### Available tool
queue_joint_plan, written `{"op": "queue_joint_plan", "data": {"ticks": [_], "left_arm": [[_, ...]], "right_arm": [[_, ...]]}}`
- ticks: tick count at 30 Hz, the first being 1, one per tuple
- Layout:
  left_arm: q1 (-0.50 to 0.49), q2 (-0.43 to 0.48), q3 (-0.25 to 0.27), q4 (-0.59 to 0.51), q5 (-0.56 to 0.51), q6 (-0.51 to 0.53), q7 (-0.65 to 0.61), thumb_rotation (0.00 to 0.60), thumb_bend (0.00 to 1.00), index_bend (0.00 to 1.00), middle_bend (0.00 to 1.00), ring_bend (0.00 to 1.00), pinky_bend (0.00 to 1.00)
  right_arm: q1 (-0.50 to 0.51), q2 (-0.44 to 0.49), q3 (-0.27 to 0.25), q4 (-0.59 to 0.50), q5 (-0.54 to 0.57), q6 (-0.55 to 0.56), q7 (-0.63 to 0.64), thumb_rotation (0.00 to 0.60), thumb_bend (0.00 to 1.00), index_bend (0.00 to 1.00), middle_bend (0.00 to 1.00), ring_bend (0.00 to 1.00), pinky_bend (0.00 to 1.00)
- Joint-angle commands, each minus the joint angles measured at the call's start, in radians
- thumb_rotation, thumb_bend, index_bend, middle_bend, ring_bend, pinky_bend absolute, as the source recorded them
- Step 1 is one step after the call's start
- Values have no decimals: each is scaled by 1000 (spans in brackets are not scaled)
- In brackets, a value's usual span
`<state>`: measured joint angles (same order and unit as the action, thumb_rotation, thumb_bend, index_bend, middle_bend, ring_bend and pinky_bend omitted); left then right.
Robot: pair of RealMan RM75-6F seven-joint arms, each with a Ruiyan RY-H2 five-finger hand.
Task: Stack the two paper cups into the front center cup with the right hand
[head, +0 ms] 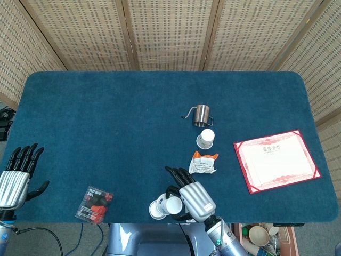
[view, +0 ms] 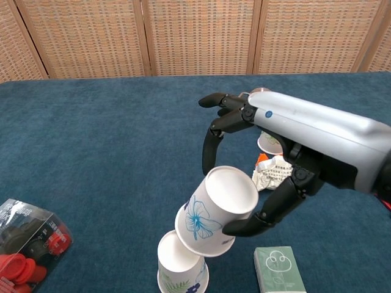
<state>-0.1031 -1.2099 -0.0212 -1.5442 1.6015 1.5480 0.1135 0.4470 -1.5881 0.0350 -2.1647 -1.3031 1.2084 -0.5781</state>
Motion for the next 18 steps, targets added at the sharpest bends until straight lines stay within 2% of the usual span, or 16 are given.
{"op": "queue_joint_plan", "data": {"ticks": [1, 18], "left_arm": [[0, 0, 0, 0, 1, 1, 0, 600, 259, 0, 0, 0, 0], [2, 4, 0, -1, 0, 3, -7, 600, 259, 0, 0, 0, 0]], "right_arm": [[0, -2, -1, 0, 0, 1, -1, 600, 55, 524, 30, 0, 0], [4, -38, -21, 9, -2, -2, -11, 600, 55, 524, 30, 0, 0]]}}
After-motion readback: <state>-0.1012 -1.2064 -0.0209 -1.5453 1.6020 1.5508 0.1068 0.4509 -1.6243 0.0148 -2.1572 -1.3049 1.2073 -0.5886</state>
